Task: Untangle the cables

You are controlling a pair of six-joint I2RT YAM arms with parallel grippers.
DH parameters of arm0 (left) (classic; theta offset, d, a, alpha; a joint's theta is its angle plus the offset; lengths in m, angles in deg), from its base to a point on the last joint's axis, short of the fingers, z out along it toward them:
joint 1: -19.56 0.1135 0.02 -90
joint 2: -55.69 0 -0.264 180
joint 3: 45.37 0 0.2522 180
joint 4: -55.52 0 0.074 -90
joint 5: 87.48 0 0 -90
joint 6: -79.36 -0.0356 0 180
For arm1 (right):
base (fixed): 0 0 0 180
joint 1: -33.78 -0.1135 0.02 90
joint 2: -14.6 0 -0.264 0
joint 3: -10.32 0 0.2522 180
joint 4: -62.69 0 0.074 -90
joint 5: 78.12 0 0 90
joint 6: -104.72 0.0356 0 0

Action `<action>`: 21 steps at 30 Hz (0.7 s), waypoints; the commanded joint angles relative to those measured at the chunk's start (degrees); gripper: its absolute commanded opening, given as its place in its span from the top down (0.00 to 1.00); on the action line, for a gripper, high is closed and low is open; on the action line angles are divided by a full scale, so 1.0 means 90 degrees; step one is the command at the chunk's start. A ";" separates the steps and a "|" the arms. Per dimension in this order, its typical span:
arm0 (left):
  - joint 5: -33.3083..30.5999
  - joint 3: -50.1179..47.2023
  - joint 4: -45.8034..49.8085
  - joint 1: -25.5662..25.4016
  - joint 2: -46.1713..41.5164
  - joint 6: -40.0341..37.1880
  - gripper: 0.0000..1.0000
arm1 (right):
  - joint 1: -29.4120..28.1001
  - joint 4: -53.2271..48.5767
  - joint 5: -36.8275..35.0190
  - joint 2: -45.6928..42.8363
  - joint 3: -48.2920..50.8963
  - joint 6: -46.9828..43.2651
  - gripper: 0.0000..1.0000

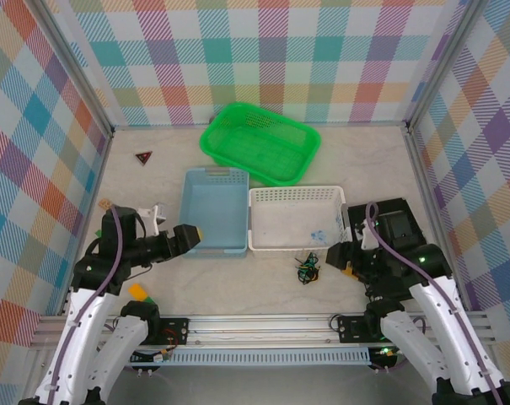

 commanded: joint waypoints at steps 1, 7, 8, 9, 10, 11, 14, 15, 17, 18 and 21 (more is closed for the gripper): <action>0.0376 -0.0086 0.0211 -0.0234 0.0069 0.0127 0.12 | -0.0469 -0.0181 -0.0179 0.0185 0.0197 0.0422 0.33; -0.0061 -0.0274 -0.0001 -0.0848 0.0392 0.0233 0.12 | -0.1733 0.0795 -0.1026 0.0803 0.0362 0.0690 0.30; -0.0128 -0.0316 -0.0081 -0.0985 0.0428 0.0304 0.12 | -0.1940 0.0975 -0.1216 0.0952 0.0370 0.0722 0.30; -0.0187 -0.0356 -0.0181 -0.1102 0.0466 0.0359 0.12 | -0.2113 0.1098 -0.1399 0.1083 0.0376 0.0744 0.29; -0.0267 -0.0383 -0.0243 -0.1230 0.0510 0.0408 0.11 | -0.2298 0.1210 -0.1634 0.1206 0.0380 0.0785 0.28; -0.0379 -0.0414 -0.0275 -0.1350 0.0562 0.0435 0.10 | -0.2414 0.1339 -0.1813 0.1347 0.0365 0.0816 0.27; -0.0551 -0.0451 -0.0339 -0.1571 0.0709 0.0405 0.09 | -0.2601 0.1715 -0.2162 0.1675 0.0384 0.0820 0.25; -0.0577 -0.0451 -0.0362 -0.1605 0.0758 0.0391 0.09 | -0.2622 0.1785 -0.2272 0.1780 0.0393 0.0818 0.24; -0.0610 -0.0434 -0.0406 -0.1620 0.0860 0.0360 0.09 | -0.2634 0.1949 -0.2460 0.1991 0.0427 0.0775 0.22; -0.0638 -0.0416 -0.0403 -0.1627 0.0901 0.0335 0.09 | -0.2633 0.2037 -0.2489 0.2055 0.0451 0.0732 0.21; -0.0712 -0.0353 -0.0340 -0.1630 0.1025 0.0226 0.09 | -0.2633 0.2275 -0.2520 0.2310 0.0445 0.0607 0.20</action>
